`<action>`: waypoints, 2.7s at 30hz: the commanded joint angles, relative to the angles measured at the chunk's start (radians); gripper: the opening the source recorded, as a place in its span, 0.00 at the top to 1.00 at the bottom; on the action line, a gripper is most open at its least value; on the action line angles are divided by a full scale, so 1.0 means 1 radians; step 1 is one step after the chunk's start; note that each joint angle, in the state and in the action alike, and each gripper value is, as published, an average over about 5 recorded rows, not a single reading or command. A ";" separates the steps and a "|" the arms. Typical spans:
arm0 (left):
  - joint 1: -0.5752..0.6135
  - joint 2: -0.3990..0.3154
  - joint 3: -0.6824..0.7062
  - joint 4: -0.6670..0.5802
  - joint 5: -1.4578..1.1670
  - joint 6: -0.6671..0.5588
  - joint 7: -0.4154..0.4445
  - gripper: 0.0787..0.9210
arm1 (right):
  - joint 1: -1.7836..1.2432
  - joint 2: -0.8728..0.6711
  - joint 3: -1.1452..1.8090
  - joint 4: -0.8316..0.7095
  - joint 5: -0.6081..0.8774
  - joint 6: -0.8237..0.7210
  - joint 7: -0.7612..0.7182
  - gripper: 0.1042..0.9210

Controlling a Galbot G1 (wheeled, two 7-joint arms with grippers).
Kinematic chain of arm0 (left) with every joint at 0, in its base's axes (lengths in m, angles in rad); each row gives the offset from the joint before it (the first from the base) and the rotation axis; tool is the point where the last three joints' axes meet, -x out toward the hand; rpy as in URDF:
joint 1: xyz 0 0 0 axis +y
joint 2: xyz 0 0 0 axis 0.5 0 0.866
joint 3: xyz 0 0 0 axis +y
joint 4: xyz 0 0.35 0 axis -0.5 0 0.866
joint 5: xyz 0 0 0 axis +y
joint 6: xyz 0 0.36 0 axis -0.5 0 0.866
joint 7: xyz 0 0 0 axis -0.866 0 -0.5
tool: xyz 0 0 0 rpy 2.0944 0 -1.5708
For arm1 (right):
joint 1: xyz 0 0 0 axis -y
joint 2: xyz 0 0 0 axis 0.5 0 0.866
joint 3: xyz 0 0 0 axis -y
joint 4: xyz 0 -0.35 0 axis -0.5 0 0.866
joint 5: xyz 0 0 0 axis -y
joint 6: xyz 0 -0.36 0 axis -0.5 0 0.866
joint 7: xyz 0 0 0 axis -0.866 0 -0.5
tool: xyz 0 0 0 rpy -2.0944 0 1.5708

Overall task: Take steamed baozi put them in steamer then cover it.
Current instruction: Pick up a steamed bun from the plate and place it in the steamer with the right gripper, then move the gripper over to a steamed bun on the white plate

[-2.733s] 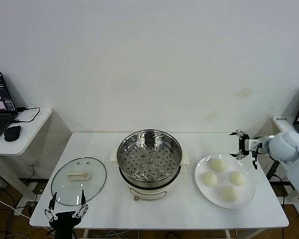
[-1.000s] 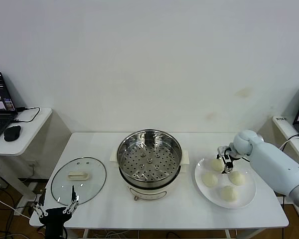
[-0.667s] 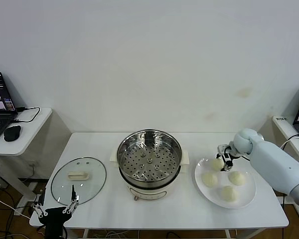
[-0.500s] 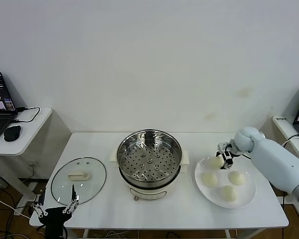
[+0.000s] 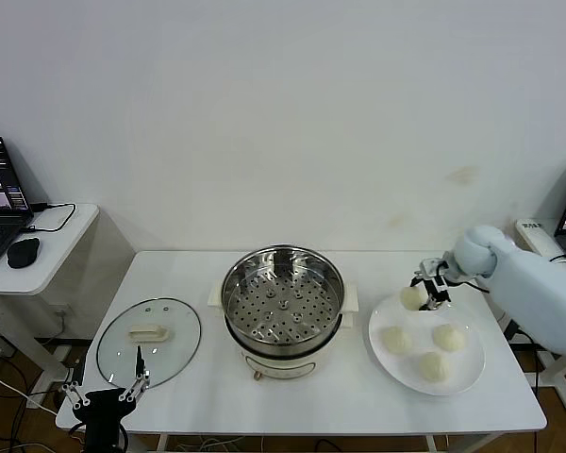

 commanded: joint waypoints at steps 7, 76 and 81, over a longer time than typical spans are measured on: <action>0.001 0.002 -0.004 0.001 -0.007 -0.004 -0.004 0.12 | 0.439 -0.040 -0.280 0.197 0.266 -0.006 -0.011 0.37; -0.005 -0.017 -0.075 -0.037 -0.076 -0.009 -0.010 0.12 | 0.649 0.324 -0.615 0.259 0.398 0.102 0.031 0.12; -0.019 -0.003 -0.075 -0.046 -0.088 0.003 -0.002 0.12 | 0.749 0.113 -0.645 0.427 0.464 -0.101 -0.016 0.12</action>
